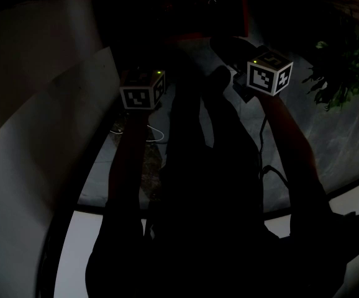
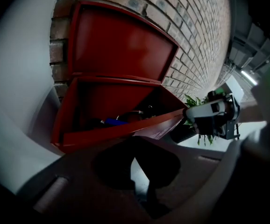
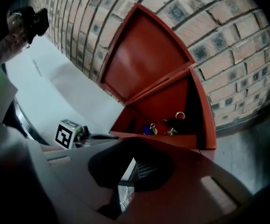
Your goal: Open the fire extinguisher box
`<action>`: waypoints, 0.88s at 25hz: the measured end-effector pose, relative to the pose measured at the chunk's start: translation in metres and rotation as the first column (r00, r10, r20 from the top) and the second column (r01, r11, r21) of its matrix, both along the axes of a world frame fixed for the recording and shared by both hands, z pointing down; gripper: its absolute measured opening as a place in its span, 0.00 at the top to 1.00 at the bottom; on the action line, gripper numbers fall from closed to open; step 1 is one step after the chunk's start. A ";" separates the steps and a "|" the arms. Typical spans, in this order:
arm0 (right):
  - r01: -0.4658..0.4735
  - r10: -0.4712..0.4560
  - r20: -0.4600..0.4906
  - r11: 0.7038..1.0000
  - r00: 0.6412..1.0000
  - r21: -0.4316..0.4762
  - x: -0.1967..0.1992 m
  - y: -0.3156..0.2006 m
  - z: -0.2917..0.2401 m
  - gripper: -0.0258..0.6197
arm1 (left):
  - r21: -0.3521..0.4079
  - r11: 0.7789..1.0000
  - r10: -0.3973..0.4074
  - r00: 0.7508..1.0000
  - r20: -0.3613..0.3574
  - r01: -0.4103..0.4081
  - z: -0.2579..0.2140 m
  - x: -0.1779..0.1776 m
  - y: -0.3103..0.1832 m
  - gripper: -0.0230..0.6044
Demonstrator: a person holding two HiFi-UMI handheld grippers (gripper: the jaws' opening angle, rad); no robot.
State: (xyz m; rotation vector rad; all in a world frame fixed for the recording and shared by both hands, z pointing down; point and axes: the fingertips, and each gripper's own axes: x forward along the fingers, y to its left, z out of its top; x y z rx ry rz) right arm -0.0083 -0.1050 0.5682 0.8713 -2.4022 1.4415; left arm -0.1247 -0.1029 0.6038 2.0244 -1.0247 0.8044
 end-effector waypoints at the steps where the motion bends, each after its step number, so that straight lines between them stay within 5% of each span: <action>1: -0.001 0.001 0.007 1.000 1.000 0.005 0.000 0.000 -0.004 0.96 | -0.002 1.000 -0.005 1.000 0.000 0.005 0.001 -0.001 0.000 0.96; 22: 0.073 -0.065 -0.092 0.994 0.994 0.086 0.012 0.018 -0.005 0.96 | -0.022 0.998 -0.061 0.998 0.028 0.061 0.008 -0.006 -0.002 0.97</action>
